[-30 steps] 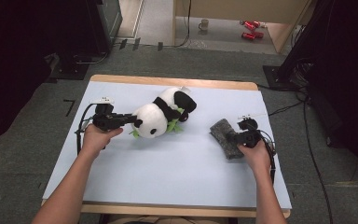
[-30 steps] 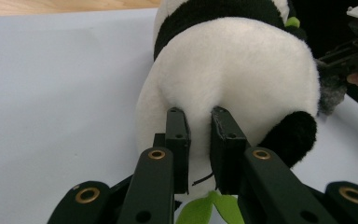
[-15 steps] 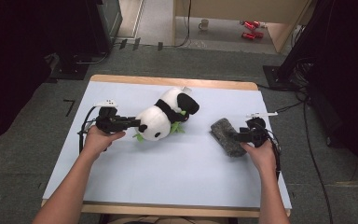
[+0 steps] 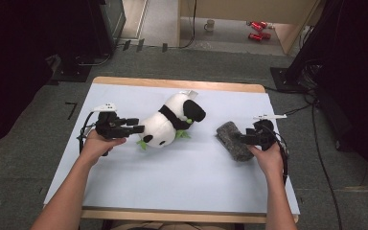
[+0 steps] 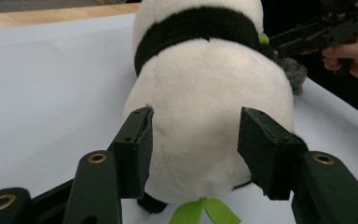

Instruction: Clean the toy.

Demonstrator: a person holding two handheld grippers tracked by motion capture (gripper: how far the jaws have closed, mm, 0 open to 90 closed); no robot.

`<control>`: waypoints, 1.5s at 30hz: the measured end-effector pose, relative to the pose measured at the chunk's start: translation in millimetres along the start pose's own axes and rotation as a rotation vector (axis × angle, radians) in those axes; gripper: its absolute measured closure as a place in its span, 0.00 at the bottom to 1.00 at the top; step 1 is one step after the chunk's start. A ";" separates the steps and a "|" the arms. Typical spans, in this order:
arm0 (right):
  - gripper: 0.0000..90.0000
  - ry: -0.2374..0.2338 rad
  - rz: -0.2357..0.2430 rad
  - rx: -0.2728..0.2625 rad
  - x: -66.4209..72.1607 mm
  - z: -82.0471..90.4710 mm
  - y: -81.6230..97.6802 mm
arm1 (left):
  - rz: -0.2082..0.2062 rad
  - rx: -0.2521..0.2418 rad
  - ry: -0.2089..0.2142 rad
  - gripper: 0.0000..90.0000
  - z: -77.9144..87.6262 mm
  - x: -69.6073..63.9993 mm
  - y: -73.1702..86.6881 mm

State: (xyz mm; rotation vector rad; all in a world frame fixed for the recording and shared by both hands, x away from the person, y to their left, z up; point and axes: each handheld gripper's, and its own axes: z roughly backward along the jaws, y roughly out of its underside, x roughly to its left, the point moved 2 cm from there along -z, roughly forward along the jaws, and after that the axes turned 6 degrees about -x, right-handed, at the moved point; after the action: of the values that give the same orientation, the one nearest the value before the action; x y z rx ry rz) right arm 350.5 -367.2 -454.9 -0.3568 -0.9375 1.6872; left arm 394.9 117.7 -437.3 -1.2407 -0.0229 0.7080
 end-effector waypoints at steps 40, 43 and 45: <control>0.46 0.043 -0.002 -0.037 -6.2 -3.0 3.1 | -0.216 0.030 -0.053 0.93 -21.1 -35.5 -4.6; 0.46 0.044 -0.009 -0.038 -7.1 -1.8 3.5 | -0.205 0.001 -0.075 0.93 -9.0 -26.1 -7.5; 0.46 0.047 -0.009 -0.041 -8.4 -1.1 3.8 | -0.187 -0.005 -0.086 0.92 1.7 -16.9 -7.7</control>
State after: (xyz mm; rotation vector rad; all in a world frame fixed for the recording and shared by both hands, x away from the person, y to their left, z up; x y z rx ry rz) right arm 351.5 -374.7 -460.2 -0.4170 -0.9392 1.6464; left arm 384.6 109.6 -424.1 -1.1945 -0.2092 0.5981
